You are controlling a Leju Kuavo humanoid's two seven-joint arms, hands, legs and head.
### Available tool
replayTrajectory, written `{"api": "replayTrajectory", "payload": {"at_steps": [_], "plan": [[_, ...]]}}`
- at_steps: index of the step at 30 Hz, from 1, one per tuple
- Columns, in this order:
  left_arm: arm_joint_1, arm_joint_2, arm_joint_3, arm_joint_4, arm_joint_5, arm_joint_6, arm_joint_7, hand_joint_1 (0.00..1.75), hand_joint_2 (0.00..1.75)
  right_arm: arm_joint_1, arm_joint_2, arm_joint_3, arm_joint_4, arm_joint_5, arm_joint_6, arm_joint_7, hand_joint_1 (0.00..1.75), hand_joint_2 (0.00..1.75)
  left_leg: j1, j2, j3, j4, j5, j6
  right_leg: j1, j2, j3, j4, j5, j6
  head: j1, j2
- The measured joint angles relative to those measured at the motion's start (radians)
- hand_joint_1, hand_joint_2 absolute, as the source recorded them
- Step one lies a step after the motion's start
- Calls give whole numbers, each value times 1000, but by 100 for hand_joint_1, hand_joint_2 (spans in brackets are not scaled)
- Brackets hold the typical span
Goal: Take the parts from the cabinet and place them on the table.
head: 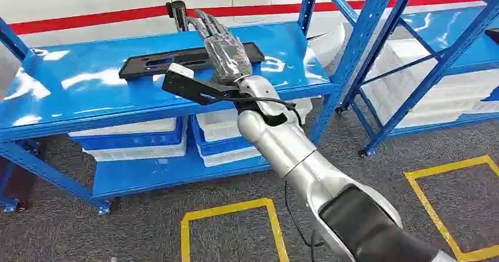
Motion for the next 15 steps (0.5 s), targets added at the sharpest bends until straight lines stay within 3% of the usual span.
{"api": "replayTrajectory", "payload": {"at_steps": [1, 2, 3, 4, 5, 7, 9, 10, 11, 12, 14, 15], "plan": [[3, 0, 4, 0, 2, 4, 0, 0, 0, 0, -1, 1, 1, -4, 0, -2, 0, 175, 1, 2, 0, 0, -1, -2, -2, -1, -1, -6, 10, 7, -1, 0], [4, 0, 8, 0, 4, 10, 2, 0, 0, -2, -2, 2, 1, -9, 0, -3, 0, 175, 2, 2, 2, 1, -3, -5, -3, -3, 24, -56, 37, 16, 0, 0], [6, 0, 11, 0, 7, 11, 5, 0, 0, -5, -2, 3, 1, -11, -1, -6, 0, 175, 4, 3, 5, 2, -5, -9, -5, -6, 60, -131, 69, 25, 0, 0], [8, -1, 13, 1, 10, 13, 7, 0, 0, -10, -1, 5, 1, -14, -1, -8, 0, 175, 7, 4, 10, 5, -11, -18, -10, -17, 123, -259, 119, 37, 0, 0], [10, 0, 18, 1, 14, 12, 10, 0, 0, -14, -2, 6, 2, -17, -1, -10, 0, 175, 5, 5, 8, 8, -16, -27, -10, -28, 142, -305, 115, 31, 0, 0], [15, 1, 28, 2, 20, 12, 16, 0, 0, -22, -3, 8, 3, -23, -2, -10, 0, 175, -2, 6, -1, 14, -17, -38, -3, -13, 146, -306, 119, 7, -3, 0], [24, 1, 38, 3, 29, 12, 23, 0, 0, -24, -5, 8, 4, -33, -3, -10, 0, 175, 4, 8, 2, 8, -16, -44, 3, -9, 144, -306, 117, -3, -5, 0], [27, 1, 42, 3, 32, 13, 26, 0, 0, -29, -5, 8, 3, -35, -4, -11, 0, 175, 10, 7, -1, 13, -25, -52, -7, -5, 149, -309, 118, -11, -5, 0], [28, 2, 46, 3, 35, 17, 28, 0, 0, -33, -5, 8, 3, -40, -5, -12, 0, 175, 11, 3, -8, 37, -40, -57, -6, -3, 151, -309, 116, -19, -6, 0], [28, 1, 51, 4, 39, 21, 30, 0, 0, -37, -5, 8, 4, -44, -6, -13, 0, 175, 12, 1, -35, 94, -69, -60, -5, -3, 154, -309, 113, -24, -7, 0], [33, 1, 63, 9, 44, 26, 35, 0, 0, -38, -5, 11, 7, -54, -10, -16, 0, 175, 12, 0, -126, 264, -136, -65, 1, -2, 158, -309, 108, -31, -6, 0], [37, 1, 68, 10, 51, 26, 37, 0, 0, -37, -5, 13, 10, -57, -11, -17, 0, 175, 12, 0, -167, 329, -149, -64, 5, 0, 161, -309, 106, -35, -6, 0]]}}
